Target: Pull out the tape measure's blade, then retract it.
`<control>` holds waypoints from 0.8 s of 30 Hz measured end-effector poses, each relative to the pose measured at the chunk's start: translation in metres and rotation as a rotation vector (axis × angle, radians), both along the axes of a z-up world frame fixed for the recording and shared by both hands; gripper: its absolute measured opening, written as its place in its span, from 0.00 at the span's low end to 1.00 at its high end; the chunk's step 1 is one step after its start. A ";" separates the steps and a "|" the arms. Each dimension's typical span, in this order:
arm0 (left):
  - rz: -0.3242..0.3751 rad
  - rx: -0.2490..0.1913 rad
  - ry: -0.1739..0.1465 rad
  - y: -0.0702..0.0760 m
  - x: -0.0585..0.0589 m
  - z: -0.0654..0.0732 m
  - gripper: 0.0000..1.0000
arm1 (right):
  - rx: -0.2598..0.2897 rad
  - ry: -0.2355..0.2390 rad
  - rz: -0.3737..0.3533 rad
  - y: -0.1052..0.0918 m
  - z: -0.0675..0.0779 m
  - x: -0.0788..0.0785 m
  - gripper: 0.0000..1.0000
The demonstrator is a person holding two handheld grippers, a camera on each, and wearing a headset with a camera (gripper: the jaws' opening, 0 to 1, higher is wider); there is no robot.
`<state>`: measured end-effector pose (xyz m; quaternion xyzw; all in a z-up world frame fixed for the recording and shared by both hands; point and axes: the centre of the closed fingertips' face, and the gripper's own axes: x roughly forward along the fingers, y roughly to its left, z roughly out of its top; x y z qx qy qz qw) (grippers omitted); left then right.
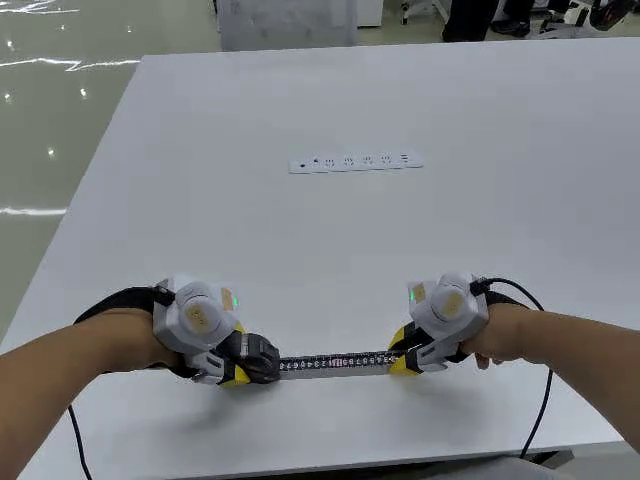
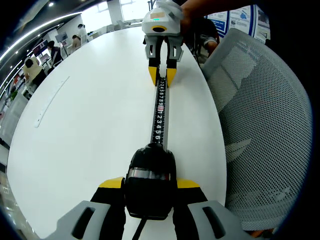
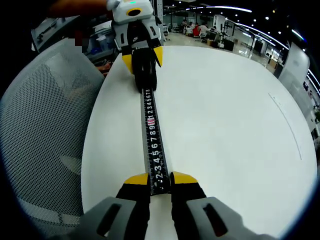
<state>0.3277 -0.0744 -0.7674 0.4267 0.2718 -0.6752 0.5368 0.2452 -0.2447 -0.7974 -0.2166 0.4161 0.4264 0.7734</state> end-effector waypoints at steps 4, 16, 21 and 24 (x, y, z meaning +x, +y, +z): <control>0.000 0.001 -0.002 0.000 0.000 0.000 0.33 | -0.001 0.003 -0.005 -0.005 0.000 -0.002 0.13; 0.001 0.007 -0.005 0.000 -0.001 0.000 0.33 | -0.001 0.010 -0.020 -0.021 0.000 -0.013 0.13; -0.001 0.010 -0.005 0.000 -0.001 0.000 0.33 | -0.003 0.009 -0.020 -0.025 0.000 -0.014 0.13; -0.001 0.011 -0.005 0.000 -0.001 0.000 0.33 | -0.003 0.011 -0.022 -0.027 0.000 -0.016 0.13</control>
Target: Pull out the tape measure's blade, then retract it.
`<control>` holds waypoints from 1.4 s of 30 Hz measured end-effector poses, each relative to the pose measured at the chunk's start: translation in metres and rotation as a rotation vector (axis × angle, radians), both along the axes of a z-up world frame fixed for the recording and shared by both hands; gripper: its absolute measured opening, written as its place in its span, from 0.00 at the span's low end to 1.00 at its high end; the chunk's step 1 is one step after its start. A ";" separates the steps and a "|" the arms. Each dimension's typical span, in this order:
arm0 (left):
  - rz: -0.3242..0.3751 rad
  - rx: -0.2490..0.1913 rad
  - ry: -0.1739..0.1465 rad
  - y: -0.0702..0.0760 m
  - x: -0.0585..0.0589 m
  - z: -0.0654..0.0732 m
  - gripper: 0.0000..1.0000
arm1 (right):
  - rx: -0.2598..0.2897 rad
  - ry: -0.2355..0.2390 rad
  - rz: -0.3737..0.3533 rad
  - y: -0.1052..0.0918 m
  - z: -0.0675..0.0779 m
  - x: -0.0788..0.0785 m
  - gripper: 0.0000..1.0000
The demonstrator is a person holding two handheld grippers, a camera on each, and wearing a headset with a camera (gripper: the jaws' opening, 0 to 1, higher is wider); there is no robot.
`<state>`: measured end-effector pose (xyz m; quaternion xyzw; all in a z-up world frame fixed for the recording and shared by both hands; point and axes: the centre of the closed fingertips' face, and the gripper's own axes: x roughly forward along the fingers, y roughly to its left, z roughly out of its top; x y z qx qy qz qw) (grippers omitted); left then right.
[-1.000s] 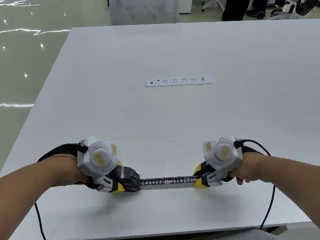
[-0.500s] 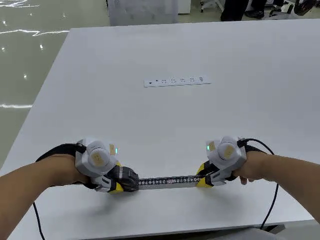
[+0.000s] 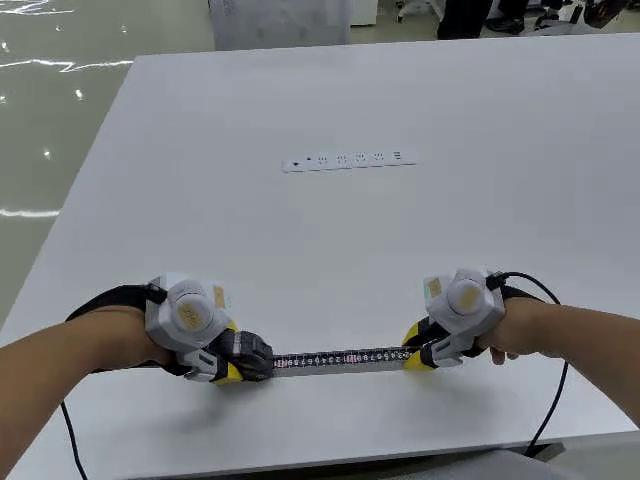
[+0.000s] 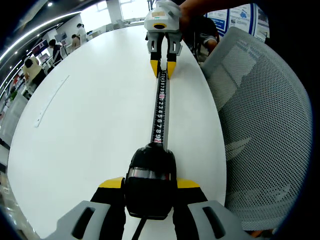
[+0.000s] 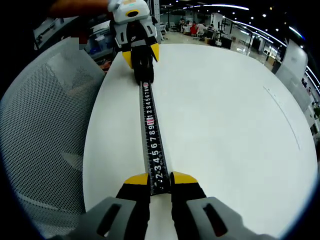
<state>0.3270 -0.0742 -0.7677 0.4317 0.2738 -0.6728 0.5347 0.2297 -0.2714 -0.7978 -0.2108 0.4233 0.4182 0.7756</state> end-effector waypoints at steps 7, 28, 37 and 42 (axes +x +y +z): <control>0.002 0.002 -0.001 0.000 0.000 0.000 0.33 | -0.003 -0.001 -0.006 -0.008 0.001 -0.005 0.13; 0.006 0.006 0.000 0.000 -0.001 0.000 0.33 | -0.009 0.006 -0.021 -0.024 0.002 -0.012 0.14; 0.009 0.002 -0.002 0.000 -0.001 0.000 0.33 | -0.014 0.021 -0.022 -0.023 0.001 -0.011 0.14; 0.016 -0.011 0.008 -0.001 -0.001 0.001 0.33 | -0.022 0.027 -0.017 -0.023 0.001 -0.011 0.14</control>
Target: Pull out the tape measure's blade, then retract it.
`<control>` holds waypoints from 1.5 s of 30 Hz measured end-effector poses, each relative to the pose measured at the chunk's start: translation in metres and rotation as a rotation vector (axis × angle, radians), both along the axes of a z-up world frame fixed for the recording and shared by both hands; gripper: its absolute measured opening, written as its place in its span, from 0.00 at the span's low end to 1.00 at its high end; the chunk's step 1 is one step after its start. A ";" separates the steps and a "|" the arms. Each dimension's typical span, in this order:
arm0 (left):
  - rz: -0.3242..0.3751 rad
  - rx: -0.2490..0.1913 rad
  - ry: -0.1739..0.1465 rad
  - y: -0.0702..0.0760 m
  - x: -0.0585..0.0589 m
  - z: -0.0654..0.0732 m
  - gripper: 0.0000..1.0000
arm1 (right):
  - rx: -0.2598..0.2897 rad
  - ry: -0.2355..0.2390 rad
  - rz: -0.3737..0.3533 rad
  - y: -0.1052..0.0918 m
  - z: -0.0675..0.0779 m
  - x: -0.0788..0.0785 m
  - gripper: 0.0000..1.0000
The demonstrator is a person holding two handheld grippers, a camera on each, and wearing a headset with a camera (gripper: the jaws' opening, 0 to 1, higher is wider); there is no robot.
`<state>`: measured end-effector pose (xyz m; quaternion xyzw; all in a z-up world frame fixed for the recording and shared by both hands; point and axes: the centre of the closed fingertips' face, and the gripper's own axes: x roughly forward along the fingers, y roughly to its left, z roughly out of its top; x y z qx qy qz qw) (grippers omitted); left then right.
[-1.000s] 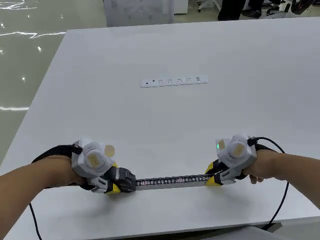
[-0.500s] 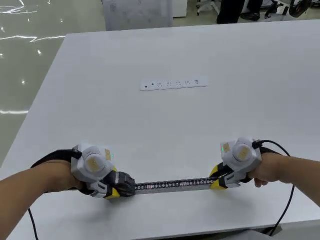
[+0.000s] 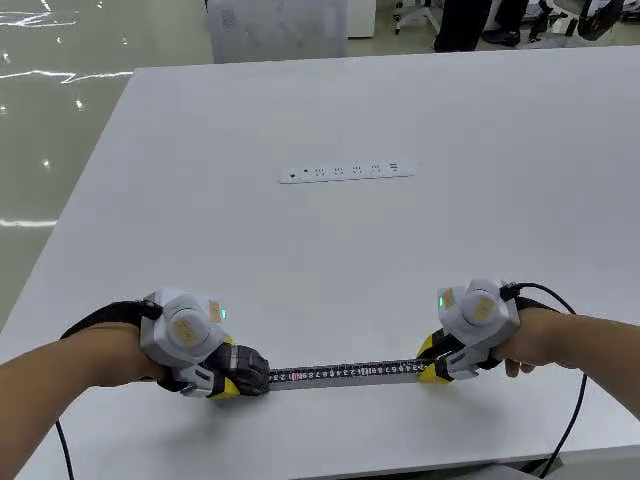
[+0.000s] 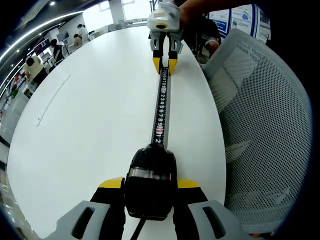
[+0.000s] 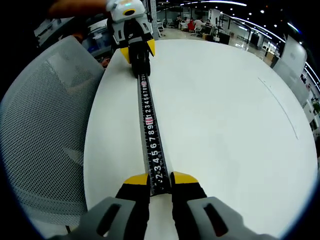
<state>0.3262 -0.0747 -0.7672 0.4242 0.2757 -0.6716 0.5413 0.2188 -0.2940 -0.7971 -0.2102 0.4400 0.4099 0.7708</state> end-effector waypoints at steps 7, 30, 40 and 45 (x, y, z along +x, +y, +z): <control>0.026 -0.002 -0.012 -0.003 0.002 -0.002 0.35 | -0.026 -0.001 -0.018 0.002 0.000 0.001 0.16; 0.666 -0.339 0.172 0.036 0.028 0.019 1.00 | 0.094 -0.107 -0.441 -0.017 0.023 -0.017 0.51; 0.749 -0.429 0.156 0.065 0.015 0.038 1.00 | 0.112 -0.209 -0.627 -0.037 0.040 -0.050 0.71; 0.795 -0.471 0.179 0.075 0.005 0.043 1.00 | 0.113 -0.242 -0.676 -0.041 0.050 -0.071 0.80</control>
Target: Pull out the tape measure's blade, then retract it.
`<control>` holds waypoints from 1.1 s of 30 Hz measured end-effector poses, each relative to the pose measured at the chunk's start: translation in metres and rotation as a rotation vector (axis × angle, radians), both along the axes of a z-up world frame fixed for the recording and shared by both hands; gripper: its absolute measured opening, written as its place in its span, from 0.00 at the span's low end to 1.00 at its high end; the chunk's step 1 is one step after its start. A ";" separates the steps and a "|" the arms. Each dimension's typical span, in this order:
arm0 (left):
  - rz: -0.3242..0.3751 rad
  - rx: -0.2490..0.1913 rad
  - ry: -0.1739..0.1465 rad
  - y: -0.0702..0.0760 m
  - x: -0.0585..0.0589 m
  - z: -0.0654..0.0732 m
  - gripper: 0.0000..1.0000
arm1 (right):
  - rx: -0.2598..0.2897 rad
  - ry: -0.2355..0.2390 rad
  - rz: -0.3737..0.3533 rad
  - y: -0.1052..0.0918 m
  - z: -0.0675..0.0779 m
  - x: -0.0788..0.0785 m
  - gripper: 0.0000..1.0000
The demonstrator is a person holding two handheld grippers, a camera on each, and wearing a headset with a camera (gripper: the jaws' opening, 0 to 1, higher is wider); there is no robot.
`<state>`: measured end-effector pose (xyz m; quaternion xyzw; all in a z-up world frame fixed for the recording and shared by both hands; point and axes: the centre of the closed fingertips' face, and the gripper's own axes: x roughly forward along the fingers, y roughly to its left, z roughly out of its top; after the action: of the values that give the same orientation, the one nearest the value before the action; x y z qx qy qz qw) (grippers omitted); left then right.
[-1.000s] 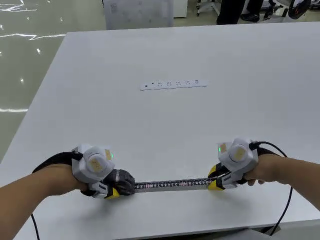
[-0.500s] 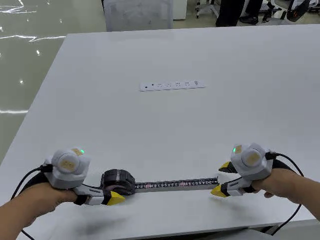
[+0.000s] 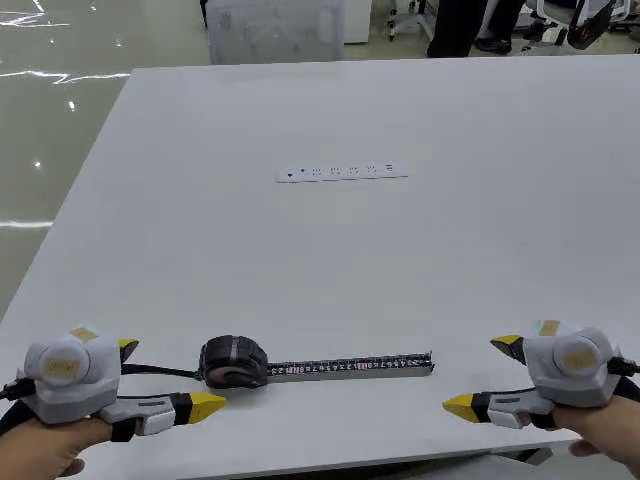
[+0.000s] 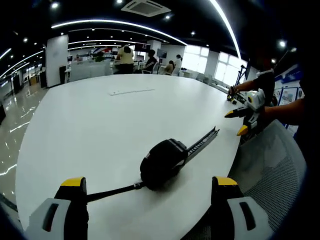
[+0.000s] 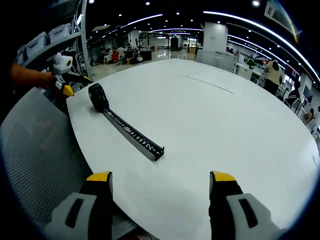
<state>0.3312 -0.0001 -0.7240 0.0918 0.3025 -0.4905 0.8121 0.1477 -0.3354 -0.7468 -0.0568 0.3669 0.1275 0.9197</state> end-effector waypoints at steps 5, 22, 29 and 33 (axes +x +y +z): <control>0.074 -0.061 0.004 0.013 -0.006 0.018 1.00 | 0.008 -0.033 -0.054 -0.002 0.013 -0.022 0.83; 0.034 -0.065 -0.046 0.028 -0.023 0.024 0.98 | -0.035 -0.088 0.015 -0.010 0.029 -0.041 0.94; 0.044 -0.059 -0.031 0.029 -0.021 0.023 0.99 | -0.020 -0.079 -0.019 -0.017 0.031 -0.045 0.95; 0.035 -0.054 -0.022 0.028 -0.023 0.022 1.00 | -0.024 -0.081 -0.020 -0.021 0.033 -0.045 0.95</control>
<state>0.3086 0.0282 -0.7016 0.0701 0.2819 -0.4833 0.8259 0.1022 -0.3561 -0.7140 -0.0692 0.3312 0.1117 0.9344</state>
